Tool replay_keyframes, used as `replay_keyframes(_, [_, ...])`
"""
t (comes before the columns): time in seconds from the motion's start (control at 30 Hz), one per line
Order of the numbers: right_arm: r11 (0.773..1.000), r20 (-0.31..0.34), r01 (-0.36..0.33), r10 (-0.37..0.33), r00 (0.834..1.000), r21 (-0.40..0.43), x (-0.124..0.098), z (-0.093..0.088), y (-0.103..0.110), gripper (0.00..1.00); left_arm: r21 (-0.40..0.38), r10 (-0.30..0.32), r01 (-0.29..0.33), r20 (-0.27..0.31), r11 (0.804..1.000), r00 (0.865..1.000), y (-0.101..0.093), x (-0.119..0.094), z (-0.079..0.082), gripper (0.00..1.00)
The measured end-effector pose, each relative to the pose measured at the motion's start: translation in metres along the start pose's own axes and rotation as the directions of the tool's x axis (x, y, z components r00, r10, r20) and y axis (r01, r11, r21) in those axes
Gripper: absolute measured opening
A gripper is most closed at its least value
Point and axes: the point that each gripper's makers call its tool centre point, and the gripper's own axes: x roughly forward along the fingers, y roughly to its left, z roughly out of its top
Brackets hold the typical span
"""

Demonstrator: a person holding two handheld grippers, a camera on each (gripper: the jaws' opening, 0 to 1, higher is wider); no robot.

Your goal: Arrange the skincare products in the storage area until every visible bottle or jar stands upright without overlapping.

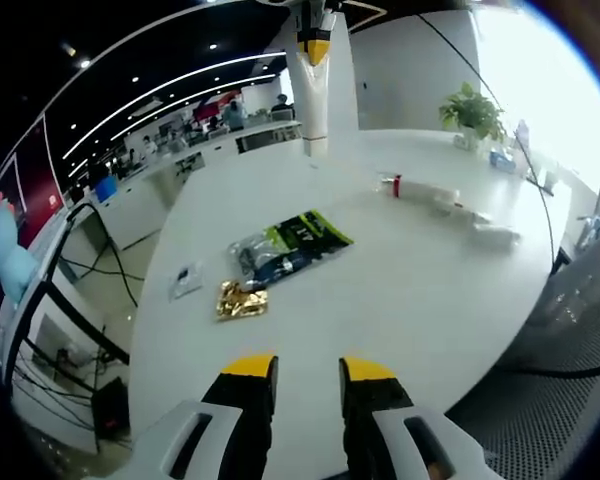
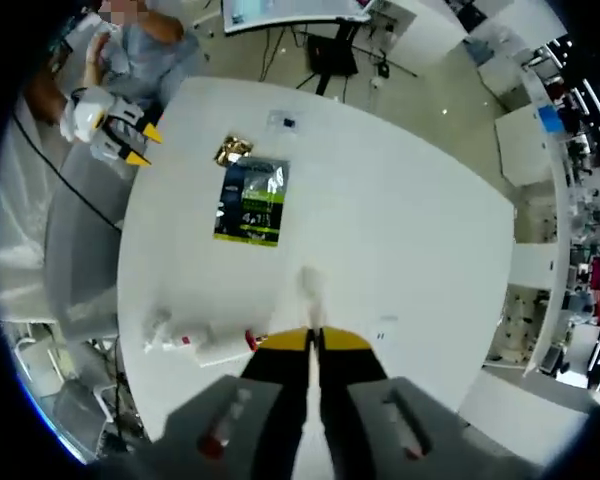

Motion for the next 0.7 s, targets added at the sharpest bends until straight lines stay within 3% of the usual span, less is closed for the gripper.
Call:
replay_keyframes(0.37, [0.997, -0.046, -0.073, 0.074, 0.996, 0.016, 0.047, -0.005, 0.004, 0.01, 0.004, 0.002, -0.002, -0.008, 1.0, 1.0, 0.001, 0.0, -0.001, 0.24])
replay_keyframes(0.7, [0.993, -0.098, -0.11, 0.115, 0.989, 0.05, 0.073, -0.032, 0.009, 0.01, 0.006, -0.001, 0.001, -0.017, 1.0, 1.0, 0.001, 0.001, -0.004, 0.23])
